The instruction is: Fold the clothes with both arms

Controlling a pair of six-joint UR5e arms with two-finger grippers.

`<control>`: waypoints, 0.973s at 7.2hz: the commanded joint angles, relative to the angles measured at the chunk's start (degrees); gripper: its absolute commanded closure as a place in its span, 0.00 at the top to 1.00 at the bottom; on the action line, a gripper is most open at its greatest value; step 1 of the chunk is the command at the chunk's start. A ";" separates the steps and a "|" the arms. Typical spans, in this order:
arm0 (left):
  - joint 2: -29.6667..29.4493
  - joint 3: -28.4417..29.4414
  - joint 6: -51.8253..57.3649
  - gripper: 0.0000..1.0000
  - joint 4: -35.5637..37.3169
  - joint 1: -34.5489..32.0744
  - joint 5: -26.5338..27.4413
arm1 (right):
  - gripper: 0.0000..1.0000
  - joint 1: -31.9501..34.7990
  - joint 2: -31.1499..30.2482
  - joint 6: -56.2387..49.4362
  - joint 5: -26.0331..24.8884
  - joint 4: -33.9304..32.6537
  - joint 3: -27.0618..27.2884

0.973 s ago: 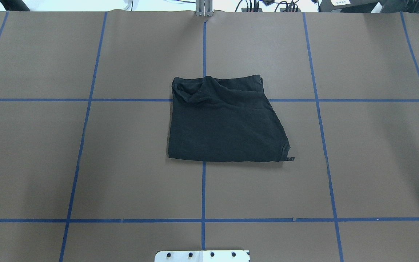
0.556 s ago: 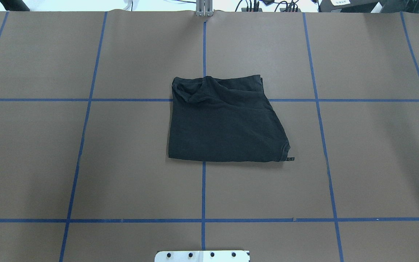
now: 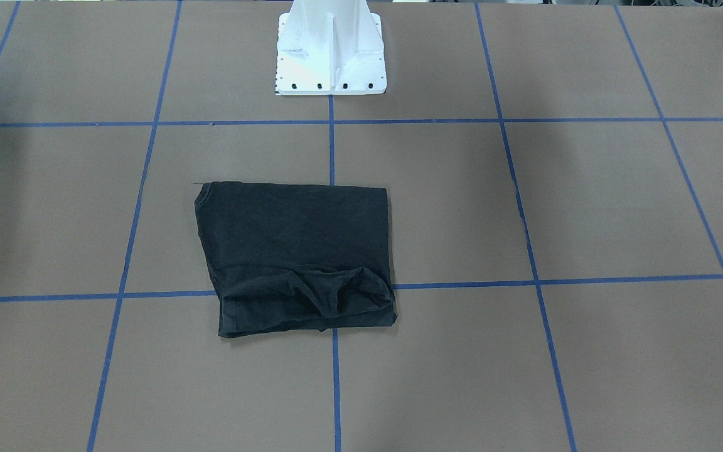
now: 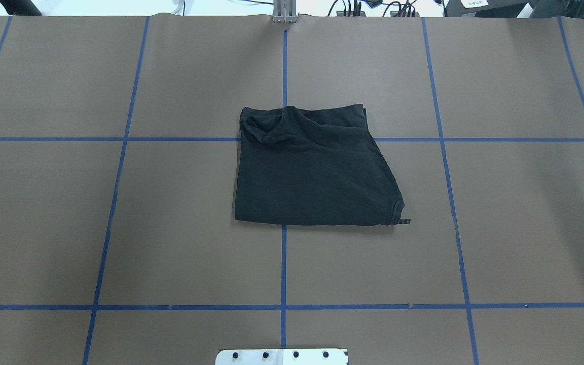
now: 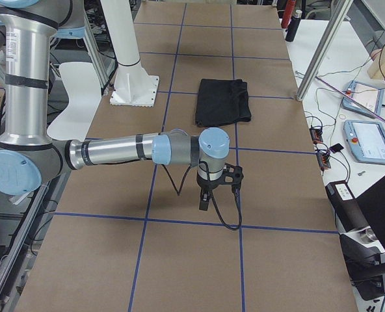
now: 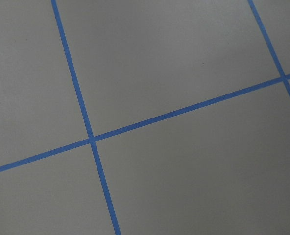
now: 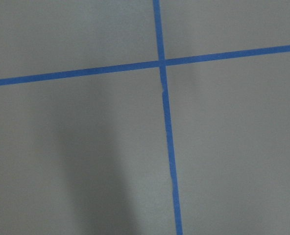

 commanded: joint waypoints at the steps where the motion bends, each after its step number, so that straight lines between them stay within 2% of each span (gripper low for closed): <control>1: -0.33 0.16 0.11 1.00 -0.03 0.03 0.35 | 1.00 -0.03 -0.26 0.15 -1.39 0.03 0.52; 7: -0.25 3.06 0.02 1.00 -0.03 0.03 -0.09 | 1.00 -0.03 -0.26 -0.03 3.42 -0.24 -0.09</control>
